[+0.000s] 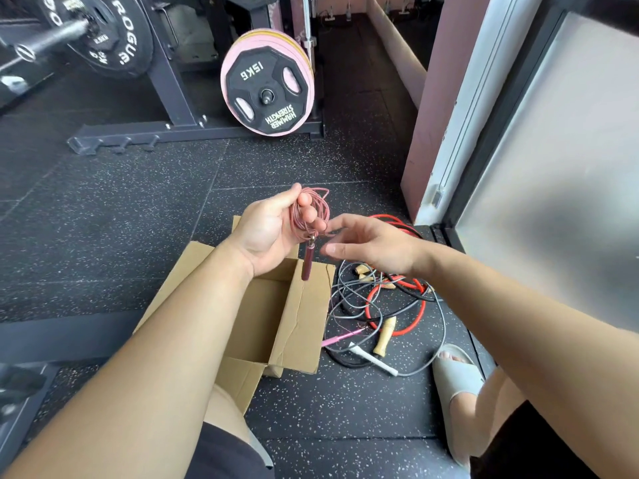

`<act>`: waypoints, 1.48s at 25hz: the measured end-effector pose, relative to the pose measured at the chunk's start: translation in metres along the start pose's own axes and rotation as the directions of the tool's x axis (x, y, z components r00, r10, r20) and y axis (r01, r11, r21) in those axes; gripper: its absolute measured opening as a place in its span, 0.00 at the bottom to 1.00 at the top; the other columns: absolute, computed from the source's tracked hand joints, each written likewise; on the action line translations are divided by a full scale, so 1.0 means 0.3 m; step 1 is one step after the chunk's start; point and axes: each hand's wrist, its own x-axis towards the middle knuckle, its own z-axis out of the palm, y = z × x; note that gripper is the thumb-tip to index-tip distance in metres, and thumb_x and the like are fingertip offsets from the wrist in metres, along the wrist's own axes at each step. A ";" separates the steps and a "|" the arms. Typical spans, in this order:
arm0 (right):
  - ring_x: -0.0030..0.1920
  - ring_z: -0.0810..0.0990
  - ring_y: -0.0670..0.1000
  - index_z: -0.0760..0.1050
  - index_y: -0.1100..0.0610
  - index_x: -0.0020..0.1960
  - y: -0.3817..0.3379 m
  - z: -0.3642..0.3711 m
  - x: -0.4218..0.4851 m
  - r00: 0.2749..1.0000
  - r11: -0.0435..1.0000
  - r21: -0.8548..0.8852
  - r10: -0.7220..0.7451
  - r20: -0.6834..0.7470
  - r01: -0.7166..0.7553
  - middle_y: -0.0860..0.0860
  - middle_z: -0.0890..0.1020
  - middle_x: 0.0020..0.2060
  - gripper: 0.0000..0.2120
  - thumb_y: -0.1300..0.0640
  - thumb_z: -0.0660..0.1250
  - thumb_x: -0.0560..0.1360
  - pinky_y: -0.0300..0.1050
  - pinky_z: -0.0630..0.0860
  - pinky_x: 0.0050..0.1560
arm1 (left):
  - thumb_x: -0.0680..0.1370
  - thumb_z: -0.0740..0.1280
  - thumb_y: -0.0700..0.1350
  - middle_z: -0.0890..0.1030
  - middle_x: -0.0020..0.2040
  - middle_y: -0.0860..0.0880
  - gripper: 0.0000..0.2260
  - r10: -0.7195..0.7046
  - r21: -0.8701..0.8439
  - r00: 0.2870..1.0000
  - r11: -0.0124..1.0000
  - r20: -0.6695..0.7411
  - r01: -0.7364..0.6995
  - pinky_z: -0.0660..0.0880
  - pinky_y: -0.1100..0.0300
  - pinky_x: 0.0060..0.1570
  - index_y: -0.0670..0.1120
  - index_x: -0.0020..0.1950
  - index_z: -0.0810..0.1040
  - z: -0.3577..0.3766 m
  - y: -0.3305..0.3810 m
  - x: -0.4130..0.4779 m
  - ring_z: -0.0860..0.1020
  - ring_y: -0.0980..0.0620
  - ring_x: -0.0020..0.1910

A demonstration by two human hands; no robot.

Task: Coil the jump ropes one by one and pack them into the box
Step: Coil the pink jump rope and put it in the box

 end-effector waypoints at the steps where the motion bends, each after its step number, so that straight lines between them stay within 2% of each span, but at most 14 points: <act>1: 0.37 0.76 0.41 0.75 0.55 0.53 0.015 0.011 0.006 0.999 0.997 -0.076 -0.019 -0.034 0.016 0.48 0.81 0.39 0.06 0.63 0.68 0.79 0.35 0.72 0.42 | 0.85 0.53 0.49 0.75 0.29 0.50 0.15 0.003 0.003 1.000 1.000 0.003 -0.003 0.77 0.59 0.41 0.46 0.42 0.71 0.000 -0.002 0.002 0.78 0.48 0.34; 5: 0.37 0.75 0.43 0.75 0.52 0.44 0.013 -0.009 0.014 0.986 0.963 -0.261 -0.097 -0.138 0.058 0.42 0.80 0.35 0.08 0.56 0.65 0.82 0.39 0.72 0.43 | 0.85 0.54 0.48 0.68 0.26 0.52 0.14 0.056 0.074 0.997 0.996 -0.060 -0.051 0.72 0.60 0.38 0.46 0.43 0.71 -0.006 0.004 0.015 0.73 0.50 0.31; 9: 0.28 0.72 0.50 0.77 0.56 0.45 -0.035 -0.045 0.010 0.921 0.992 0.029 -0.103 -0.376 0.123 0.51 0.71 0.29 0.11 0.59 0.60 0.84 0.45 0.78 0.36 | 0.84 0.57 0.47 0.63 0.22 0.53 0.15 0.096 0.274 0.985 0.960 -0.143 -0.054 0.65 0.59 0.33 0.46 0.39 0.71 -0.020 0.004 0.018 0.67 0.51 0.26; 13: 0.26 0.66 0.44 0.81 0.55 0.44 0.010 -0.095 0.024 0.831 0.953 -0.287 -0.080 -0.551 -0.098 0.44 0.71 0.26 0.10 0.52 0.67 0.80 0.40 0.67 0.31 | 0.84 0.56 0.53 0.61 0.22 0.54 0.17 -0.075 0.327 0.997 0.943 0.024 0.063 0.66 0.61 0.33 0.46 0.40 0.71 0.004 0.018 -0.021 0.66 0.50 0.27; 16: 0.26 0.69 0.42 0.79 0.52 0.41 0.031 -0.078 0.025 0.886 0.887 -0.427 -0.046 -0.461 -0.176 0.45 0.76 0.28 0.10 0.48 0.69 0.79 0.40 0.67 0.32 | 0.83 0.54 0.54 0.64 0.22 0.54 0.16 -0.101 0.104 0.984 0.991 0.150 0.086 0.71 0.59 0.43 0.47 0.40 0.69 0.014 0.029 -0.037 0.69 0.52 0.28; 20: 0.28 0.72 0.40 0.82 0.51 0.53 -0.014 -0.006 0.006 0.972 0.841 -0.541 -0.120 -0.203 -0.009 0.45 0.78 0.31 0.07 0.55 0.64 0.82 0.35 0.67 0.35 | 0.84 0.52 0.50 0.81 0.34 0.53 0.13 0.120 -0.208 0.987 0.973 0.107 -0.096 0.72 0.51 0.55 0.48 0.45 0.71 0.005 0.031 -0.009 0.82 0.52 0.39; 23: 0.35 0.72 0.49 0.77 0.53 0.56 -0.030 0.030 -0.011 0.970 0.651 -0.742 -0.244 -0.005 0.160 0.45 0.76 0.35 0.09 0.61 0.59 0.80 0.43 0.66 0.40 | 0.86 0.52 0.45 0.86 0.45 0.46 0.13 0.234 -0.123 0.970 0.963 -0.061 -0.240 0.75 0.53 0.57 0.45 0.47 0.72 0.019 0.006 0.009 0.84 0.45 0.49; 25: 0.37 0.75 0.55 0.75 0.57 0.50 -0.031 0.039 -0.010 0.961 0.583 -0.787 -0.271 0.046 0.202 0.49 0.79 0.35 0.08 0.59 0.58 0.78 0.49 0.70 0.40 | 0.86 0.52 0.44 0.87 0.46 0.45 0.11 0.319 0.135 0.940 0.943 -0.119 -0.303 0.75 0.53 0.60 0.45 0.49 0.71 0.026 -0.022 0.018 0.84 0.45 0.52; 27: 0.41 0.79 0.59 0.78 0.60 0.47 -0.044 0.035 0.000 0.941 0.525 -0.823 -0.336 0.034 0.217 0.54 0.82 0.38 0.10 0.59 0.58 0.77 0.53 0.74 0.44 | 0.86 0.52 0.47 0.87 0.46 0.51 0.10 0.364 0.535 0.926 0.805 -0.101 -0.258 0.72 0.53 0.62 0.46 0.52 0.70 0.025 -0.048 0.021 0.83 0.49 0.54; 29: 0.40 0.80 0.57 0.80 0.60 0.47 -0.065 0.019 0.002 0.898 0.490 -0.837 -0.439 0.004 0.243 0.55 0.83 0.39 0.09 0.60 0.61 0.76 0.51 0.74 0.45 | 0.85 0.53 0.50 0.84 0.45 0.56 0.10 0.398 0.874 0.915 0.466 -0.069 -0.136 0.69 0.52 0.61 0.49 0.50 0.70 0.022 -0.059 0.015 0.78 0.50 0.55; 31: 0.35 0.76 0.47 0.81 0.58 0.46 -0.086 0.002 -0.009 0.871 0.540 -0.799 -0.490 -0.045 0.263 0.49 0.83 0.36 0.06 0.62 0.64 0.76 0.41 0.72 0.41 | 0.85 0.52 0.51 0.80 0.42 0.56 0.11 0.453 0.984 0.891 0.136 0.038 -0.112 0.63 0.52 0.62 0.49 0.48 0.69 0.032 -0.061 0.004 0.70 0.52 0.51; 33: 0.33 0.73 0.45 0.79 0.56 0.47 -0.098 -0.015 -0.025 0.888 0.645 -0.724 -0.449 -0.098 0.246 0.45 0.81 0.35 0.03 0.62 0.68 0.75 0.35 0.68 0.38 | 0.83 0.51 0.51 0.80 0.36 0.54 0.13 0.464 0.986 0.875 0.018 0.137 -0.163 0.62 0.54 0.62 0.48 0.44 0.70 0.035 -0.060 0.005 0.71 0.53 0.46; 35: 0.32 0.74 0.43 0.79 0.54 0.48 -0.105 -0.035 -0.035 0.922 0.729 -0.648 -0.373 -0.106 0.221 0.44 0.80 0.34 0.03 0.58 0.72 0.76 0.33 0.69 0.38 | 0.82 0.55 0.51 0.79 0.29 0.54 0.14 0.351 0.976 0.932 0.154 0.092 -0.154 0.68 0.55 0.50 0.50 0.39 0.71 0.025 -0.059 0.013 0.74 0.53 0.38; 37: 0.30 0.72 0.41 0.80 0.54 0.46 -0.111 -0.073 -0.039 0.958 0.801 -0.571 -0.273 -0.082 0.179 0.43 0.78 0.30 0.05 0.55 0.74 0.76 0.33 0.68 0.34 | 0.78 0.60 0.51 0.73 0.25 0.54 0.13 0.194 0.873 0.980 0.470 0.041 -0.129 0.65 0.56 0.36 0.53 0.34 0.74 0.021 -0.060 0.017 0.70 0.52 0.27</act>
